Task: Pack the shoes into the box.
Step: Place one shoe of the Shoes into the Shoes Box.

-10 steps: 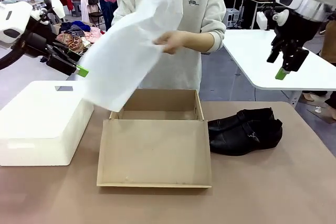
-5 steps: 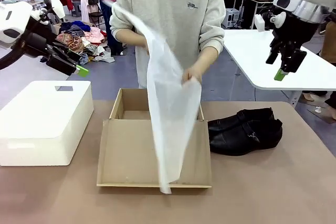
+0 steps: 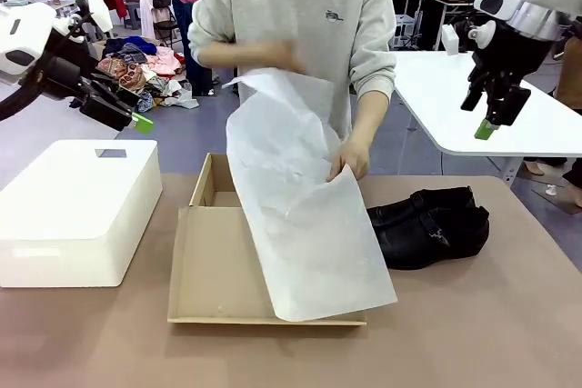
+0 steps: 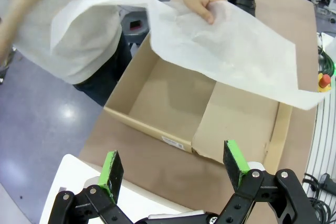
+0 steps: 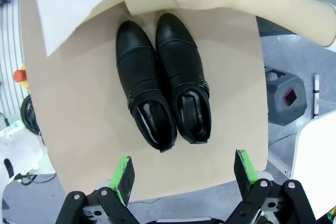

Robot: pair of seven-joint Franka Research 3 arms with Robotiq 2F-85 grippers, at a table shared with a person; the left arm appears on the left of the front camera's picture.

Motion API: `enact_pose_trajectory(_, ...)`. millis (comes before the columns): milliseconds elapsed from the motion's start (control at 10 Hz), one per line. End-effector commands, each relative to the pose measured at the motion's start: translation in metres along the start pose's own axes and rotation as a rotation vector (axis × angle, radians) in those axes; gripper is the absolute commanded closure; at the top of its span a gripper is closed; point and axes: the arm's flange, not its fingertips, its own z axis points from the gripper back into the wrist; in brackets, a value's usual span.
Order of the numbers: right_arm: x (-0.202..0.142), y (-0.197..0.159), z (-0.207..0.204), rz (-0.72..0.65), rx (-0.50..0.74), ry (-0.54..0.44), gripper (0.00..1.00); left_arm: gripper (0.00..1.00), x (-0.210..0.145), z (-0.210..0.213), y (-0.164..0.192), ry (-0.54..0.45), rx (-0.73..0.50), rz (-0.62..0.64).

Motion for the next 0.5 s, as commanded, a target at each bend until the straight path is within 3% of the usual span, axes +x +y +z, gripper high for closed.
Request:
enact_pose_trajectory(0, -0.002, -0.026, -0.014, 0.006, -0.013, -0.019, 0.0, 0.0, -0.001, 0.001, 0.003, -0.013, -0.012, -0.015)
enact_pose_trajectory(400, -0.004, -0.057, -0.058, 0.107, -0.012, 0.035, 0.0, 0.0, -0.001, 0.001, 0.003, -0.013, -0.012, -0.015)
